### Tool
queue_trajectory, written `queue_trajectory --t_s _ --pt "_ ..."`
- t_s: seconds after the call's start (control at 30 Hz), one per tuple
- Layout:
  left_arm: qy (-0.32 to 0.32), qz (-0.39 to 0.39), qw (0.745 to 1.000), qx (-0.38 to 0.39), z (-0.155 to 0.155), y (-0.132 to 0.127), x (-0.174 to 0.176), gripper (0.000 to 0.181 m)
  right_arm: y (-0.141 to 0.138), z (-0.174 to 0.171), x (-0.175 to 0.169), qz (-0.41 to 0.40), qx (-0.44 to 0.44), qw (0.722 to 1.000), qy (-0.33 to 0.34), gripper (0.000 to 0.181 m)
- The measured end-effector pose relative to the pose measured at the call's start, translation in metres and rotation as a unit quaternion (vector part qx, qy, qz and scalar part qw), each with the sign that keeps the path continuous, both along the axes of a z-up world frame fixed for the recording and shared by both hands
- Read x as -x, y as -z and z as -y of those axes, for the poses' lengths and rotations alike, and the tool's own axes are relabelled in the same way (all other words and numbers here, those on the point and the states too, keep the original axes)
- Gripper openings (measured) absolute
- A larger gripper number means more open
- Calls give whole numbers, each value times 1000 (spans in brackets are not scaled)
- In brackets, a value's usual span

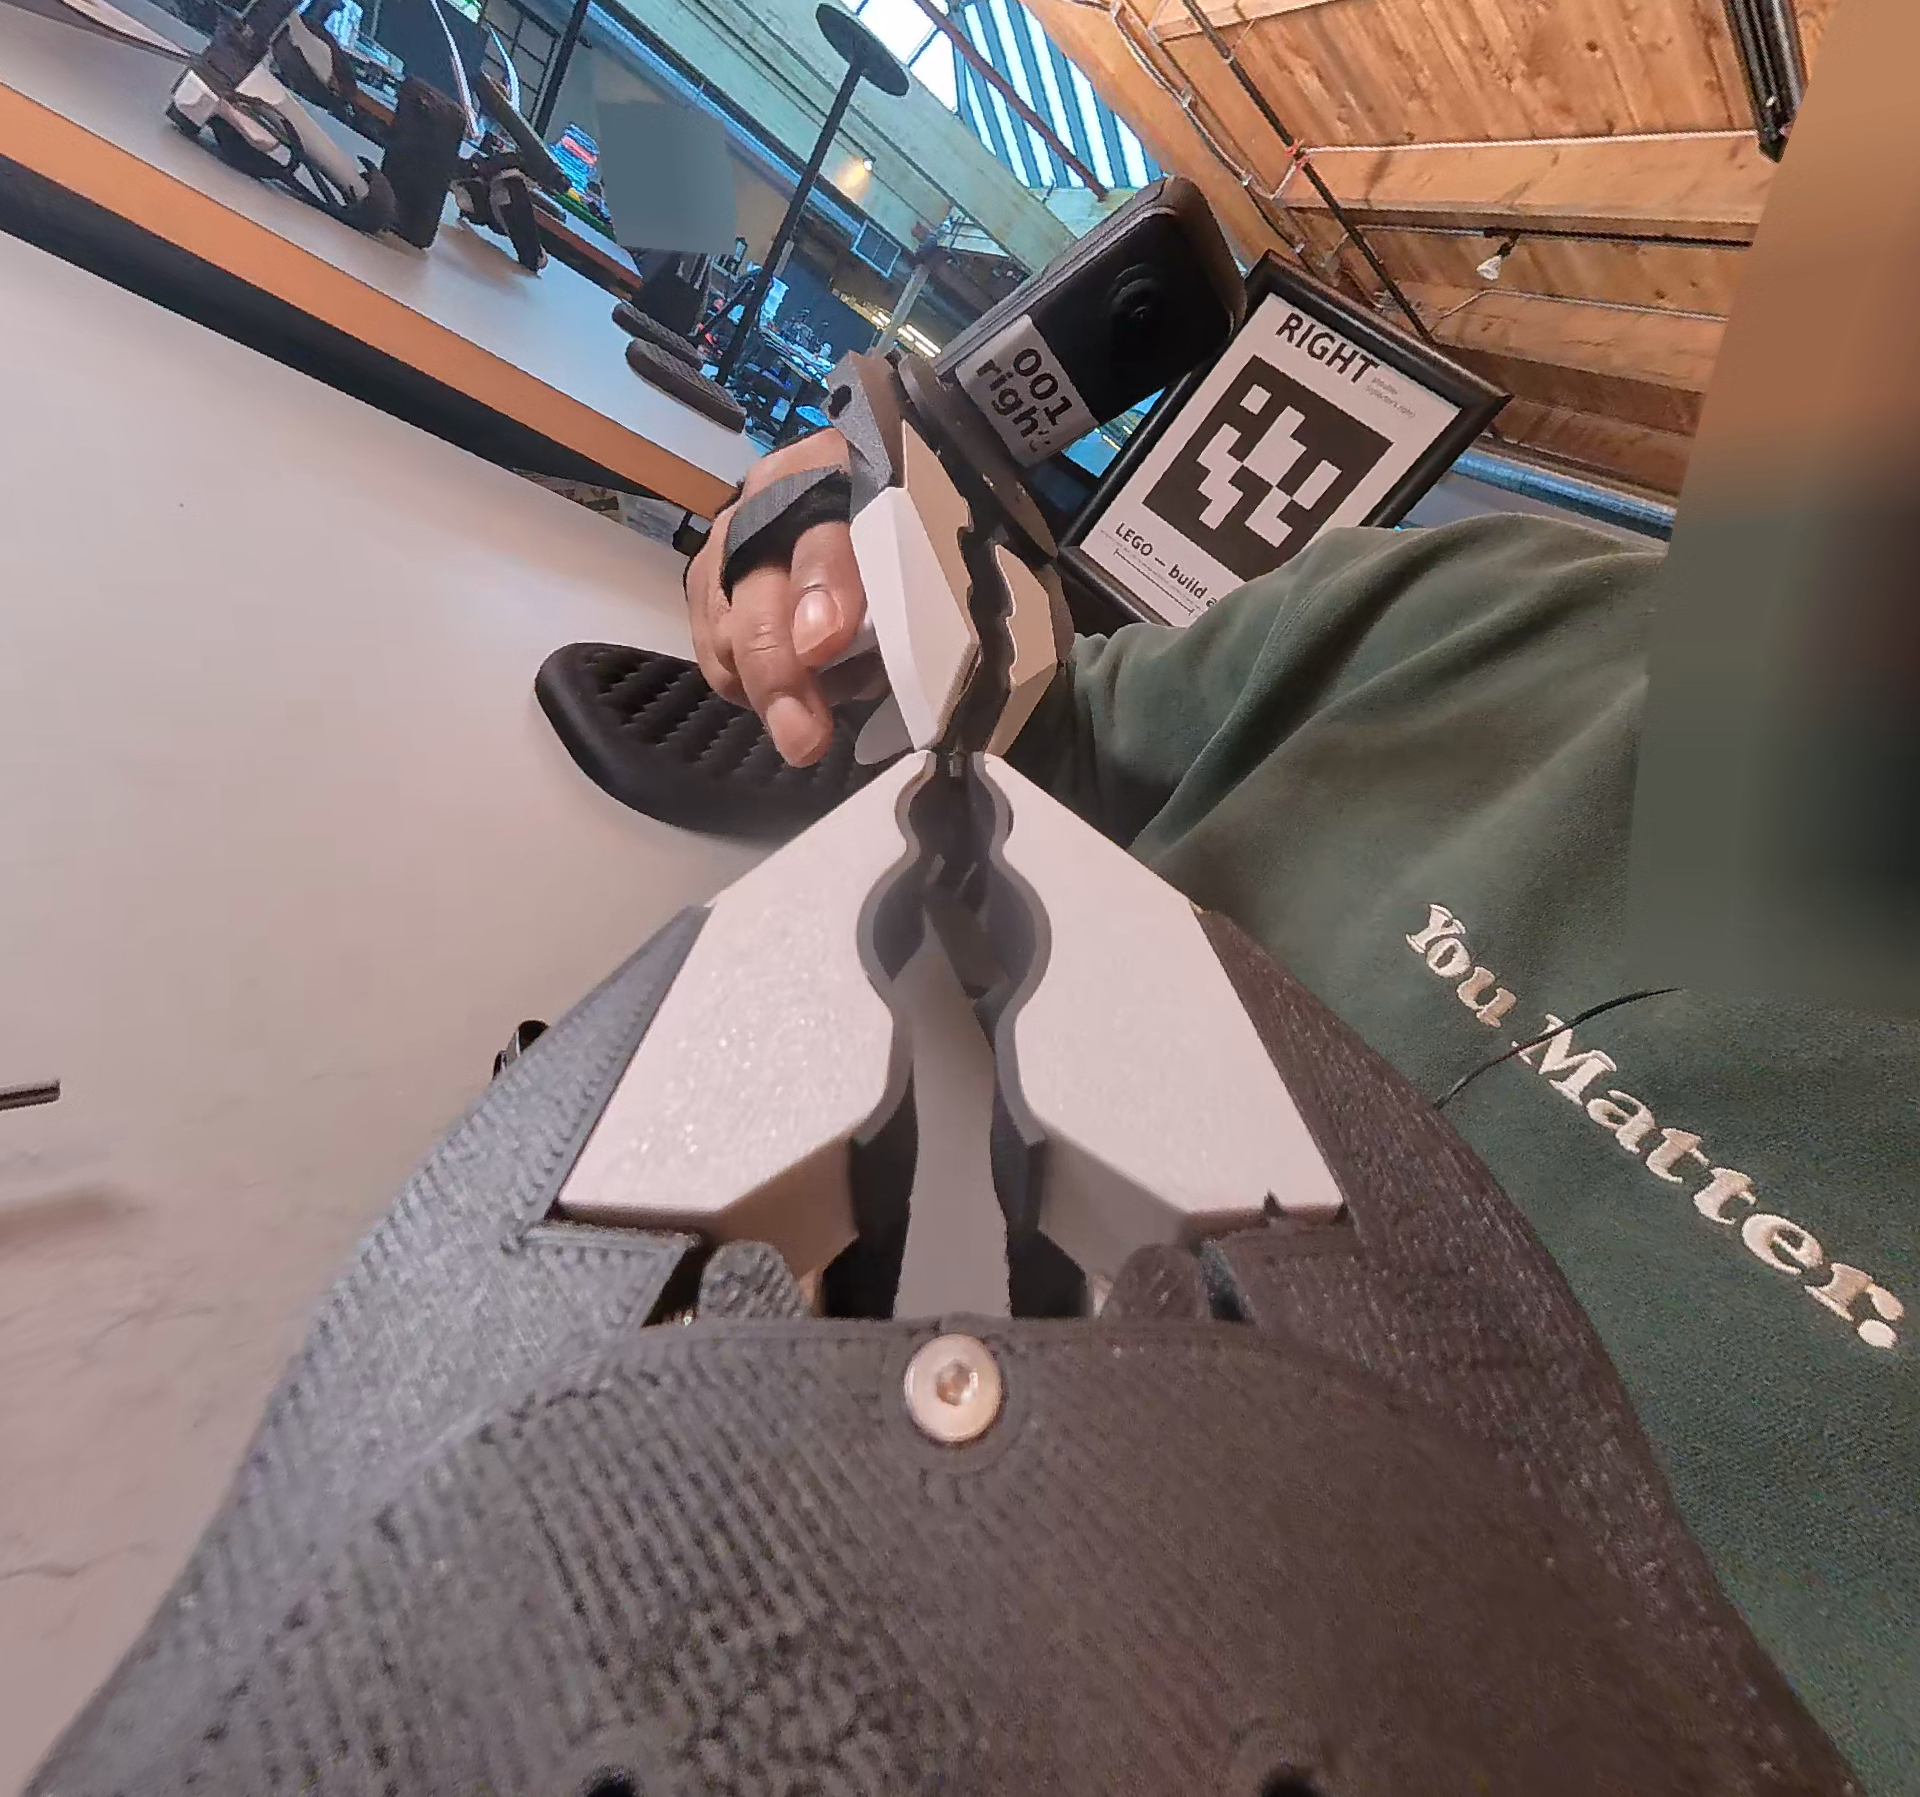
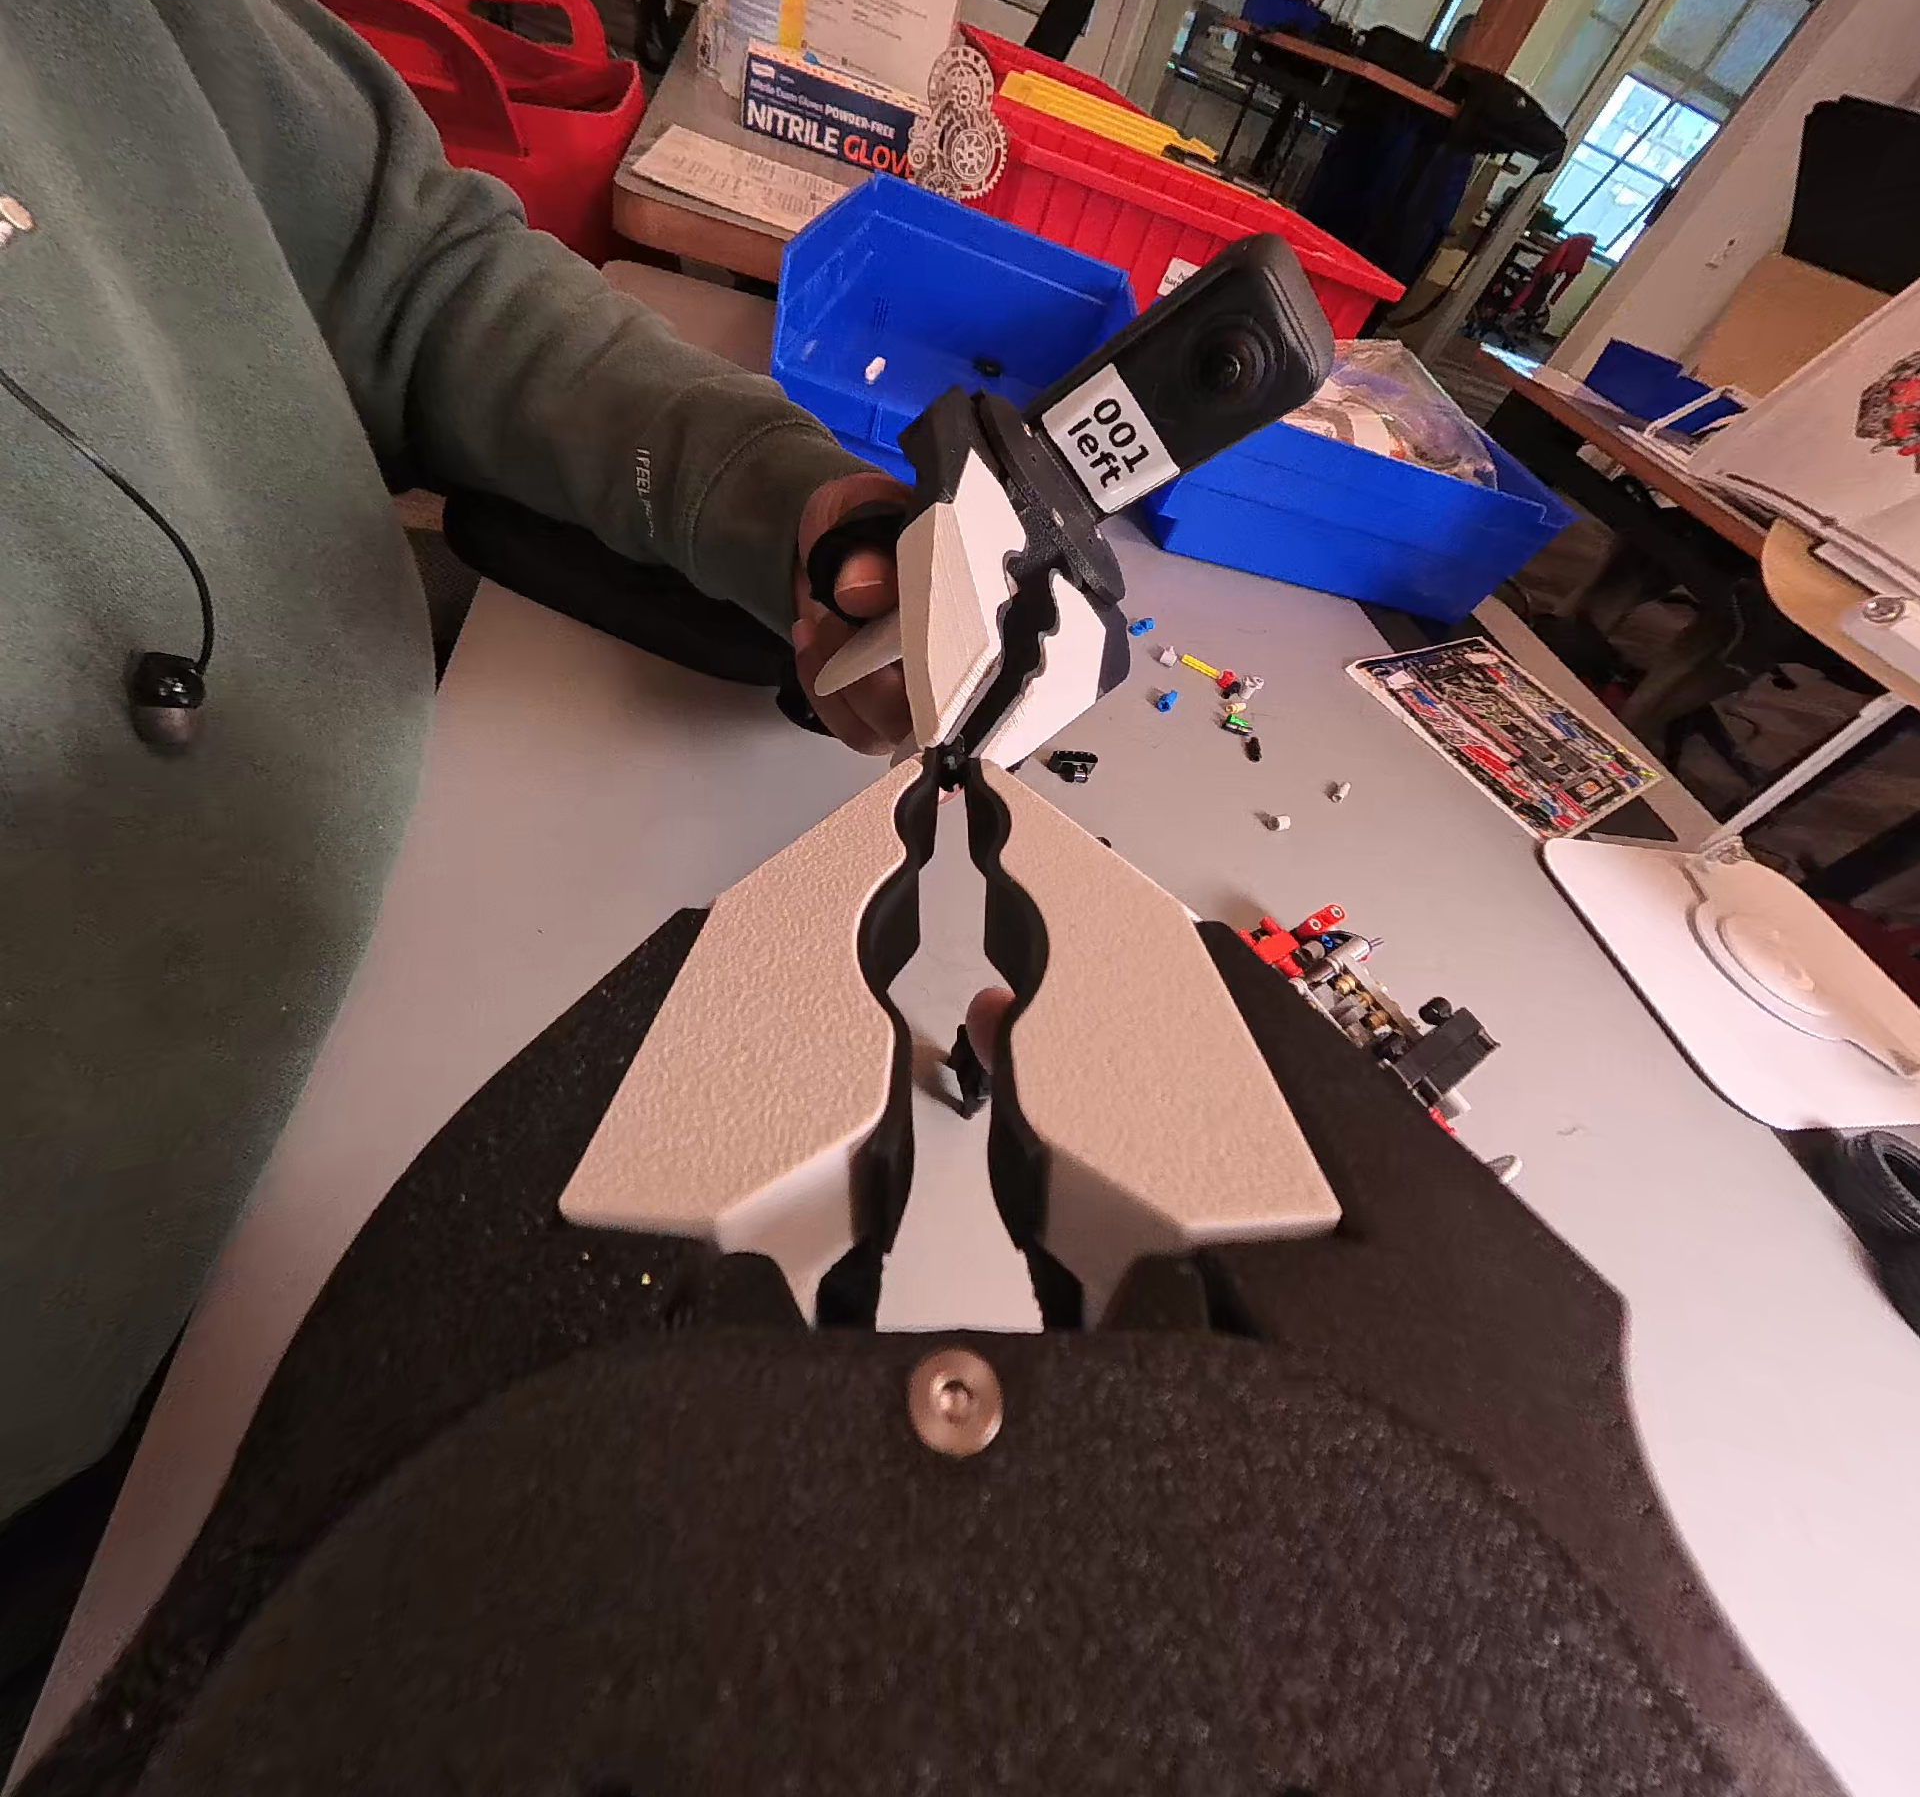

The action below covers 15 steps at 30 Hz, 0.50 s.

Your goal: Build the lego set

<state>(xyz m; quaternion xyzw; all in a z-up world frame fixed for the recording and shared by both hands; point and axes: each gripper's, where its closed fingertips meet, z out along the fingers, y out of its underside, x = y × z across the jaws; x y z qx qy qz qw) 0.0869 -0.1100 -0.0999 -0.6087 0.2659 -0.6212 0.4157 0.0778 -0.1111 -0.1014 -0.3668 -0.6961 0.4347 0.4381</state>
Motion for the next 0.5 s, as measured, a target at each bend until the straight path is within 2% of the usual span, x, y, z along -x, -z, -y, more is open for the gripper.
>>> queue_trajectory --t_s 0.1,0.2,0.27,0.33,0.43,0.5 --pt "-19 -11 1000 -1 -5 2 2 3 2 -4 1 15 -4 1000 8 3" --pt "-82 -77 993 -37 -20 12 13 18 14 -15 -1 75 -10 997 20 3" --pt "-122 -192 971 -75 -31 40 23 22 34 -29 -4 151 -33 987 38 2" --pt "-129 -273 949 -96 -33 66 25 24 55 -39 -8 221 -58 973 40 3" --pt "-127 -366 914 -121 -36 96 20 25 75 -43 -8 295 -82 952 25 3" --pt "-123 -392 902 -133 -38 107 15 24 82 -46 -6 329 -102 939 16 3"
